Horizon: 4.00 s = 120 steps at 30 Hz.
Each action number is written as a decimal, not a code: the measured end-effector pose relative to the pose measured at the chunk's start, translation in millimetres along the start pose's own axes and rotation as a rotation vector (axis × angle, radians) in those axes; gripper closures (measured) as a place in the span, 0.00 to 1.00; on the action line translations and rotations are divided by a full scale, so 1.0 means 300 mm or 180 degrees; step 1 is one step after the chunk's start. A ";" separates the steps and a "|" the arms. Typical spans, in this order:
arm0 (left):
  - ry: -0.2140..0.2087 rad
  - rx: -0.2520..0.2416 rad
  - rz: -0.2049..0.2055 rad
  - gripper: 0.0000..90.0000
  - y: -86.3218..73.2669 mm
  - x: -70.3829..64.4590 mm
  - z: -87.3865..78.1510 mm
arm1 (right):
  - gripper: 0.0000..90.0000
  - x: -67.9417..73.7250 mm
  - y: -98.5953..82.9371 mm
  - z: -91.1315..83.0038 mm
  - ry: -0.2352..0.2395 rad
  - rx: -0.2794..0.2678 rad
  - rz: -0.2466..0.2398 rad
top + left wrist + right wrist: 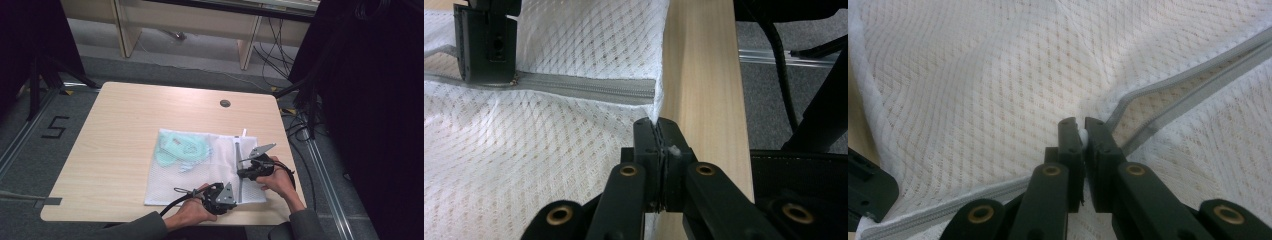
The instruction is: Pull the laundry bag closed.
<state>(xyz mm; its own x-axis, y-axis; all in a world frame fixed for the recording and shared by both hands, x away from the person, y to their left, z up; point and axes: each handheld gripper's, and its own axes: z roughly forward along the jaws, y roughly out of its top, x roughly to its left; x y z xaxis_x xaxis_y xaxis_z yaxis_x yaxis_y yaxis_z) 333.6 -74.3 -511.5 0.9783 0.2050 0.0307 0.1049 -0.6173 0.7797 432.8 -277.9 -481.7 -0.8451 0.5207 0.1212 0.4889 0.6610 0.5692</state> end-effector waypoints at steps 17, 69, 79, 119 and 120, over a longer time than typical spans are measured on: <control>0.0010 -0.0042 -0.0004 0.98 0.000 0.001 0.000 | 0.96 -0.008 0.015 -0.003 -0.0042 -0.0021 -0.0019; -0.0045 -0.0079 -0.0021 0.99 0.004 -0.010 -0.008 | 0.96 -0.110 0.079 0.018 -0.0259 -0.0076 -0.0017; -0.0023 -0.0102 0.0046 0.99 0.008 -0.002 -0.010 | 0.97 -0.130 0.089 0.026 -0.0290 -0.0076 0.0008; -0.0042 -0.0119 -0.0085 0.99 0.000 -0.015 -0.022 | 0.96 -0.199 0.142 0.064 -0.0444 -0.0139 -0.0054; -0.0051 -0.0123 -0.0096 0.99 0.001 -0.015 -0.022 | 0.96 -0.202 0.140 0.065 -0.0481 -0.0148 -0.0054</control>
<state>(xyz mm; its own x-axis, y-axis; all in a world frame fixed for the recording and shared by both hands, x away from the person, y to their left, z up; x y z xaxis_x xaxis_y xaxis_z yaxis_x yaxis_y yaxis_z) 328.0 -70.6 -507.2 0.9776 0.2107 -0.0028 0.1276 -0.5812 0.8037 508.9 -271.0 -481.0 -0.8093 0.5872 -0.0105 0.4613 0.6466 0.6075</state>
